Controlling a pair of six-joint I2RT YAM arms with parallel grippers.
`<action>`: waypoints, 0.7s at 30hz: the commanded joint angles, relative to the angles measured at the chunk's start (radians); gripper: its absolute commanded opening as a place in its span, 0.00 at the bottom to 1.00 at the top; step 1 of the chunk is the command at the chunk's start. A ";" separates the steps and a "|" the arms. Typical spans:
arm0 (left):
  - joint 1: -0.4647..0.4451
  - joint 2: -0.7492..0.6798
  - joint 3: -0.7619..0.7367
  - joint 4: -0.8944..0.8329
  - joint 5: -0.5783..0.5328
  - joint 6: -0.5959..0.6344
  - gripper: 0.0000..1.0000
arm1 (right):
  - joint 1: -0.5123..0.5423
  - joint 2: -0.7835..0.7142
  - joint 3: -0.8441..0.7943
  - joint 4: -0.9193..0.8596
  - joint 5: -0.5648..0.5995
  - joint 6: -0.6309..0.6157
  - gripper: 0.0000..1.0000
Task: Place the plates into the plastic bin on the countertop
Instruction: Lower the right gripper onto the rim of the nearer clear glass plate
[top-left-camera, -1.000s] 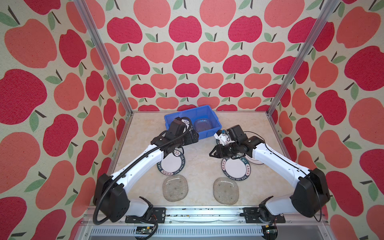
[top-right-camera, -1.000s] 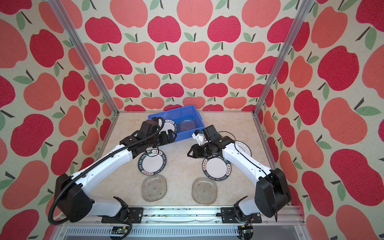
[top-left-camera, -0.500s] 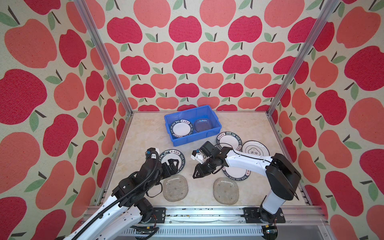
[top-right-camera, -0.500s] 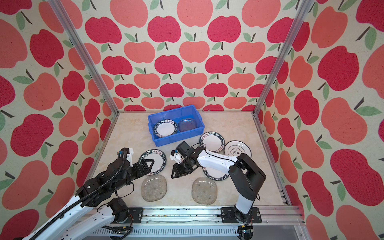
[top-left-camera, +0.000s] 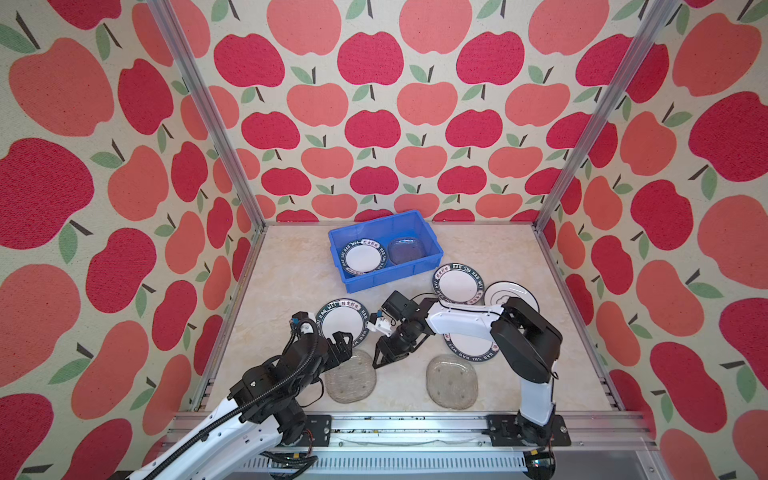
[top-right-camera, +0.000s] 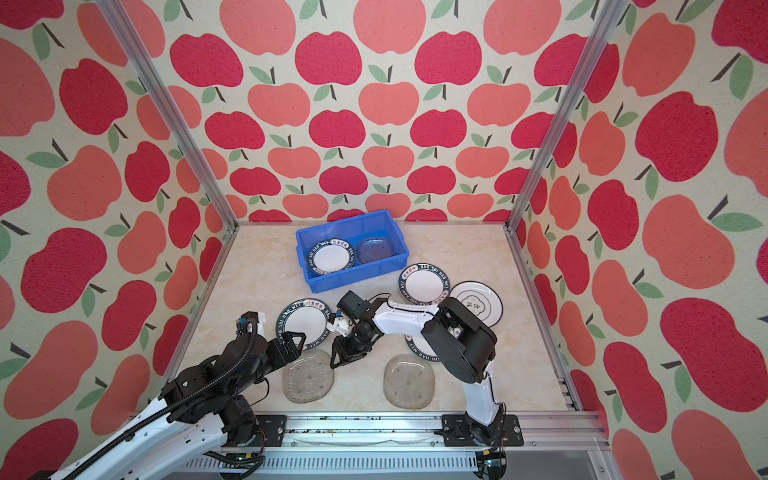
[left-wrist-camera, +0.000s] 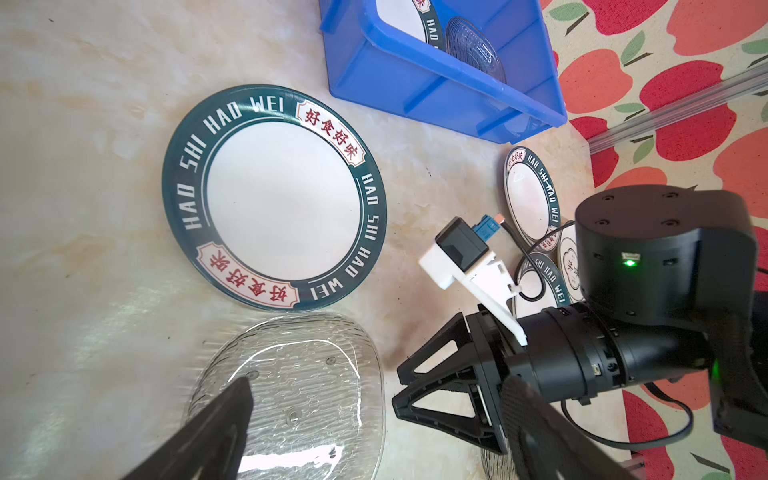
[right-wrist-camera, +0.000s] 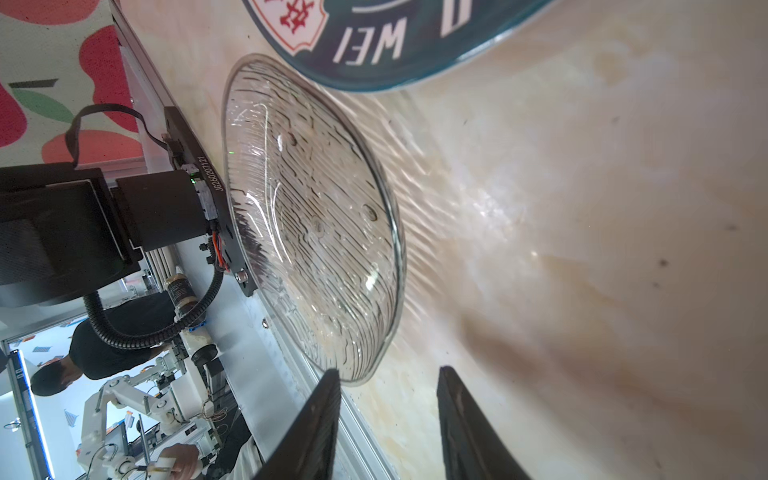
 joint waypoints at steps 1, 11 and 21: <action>-0.011 -0.015 -0.019 -0.030 -0.035 -0.033 0.95 | 0.013 0.026 0.040 0.011 -0.042 -0.013 0.40; -0.031 -0.013 -0.015 -0.053 -0.059 -0.036 0.95 | 0.032 0.118 0.103 -0.030 -0.053 -0.021 0.30; -0.031 -0.002 0.000 -0.069 -0.069 -0.028 0.95 | 0.032 0.138 0.112 -0.038 -0.055 -0.024 0.18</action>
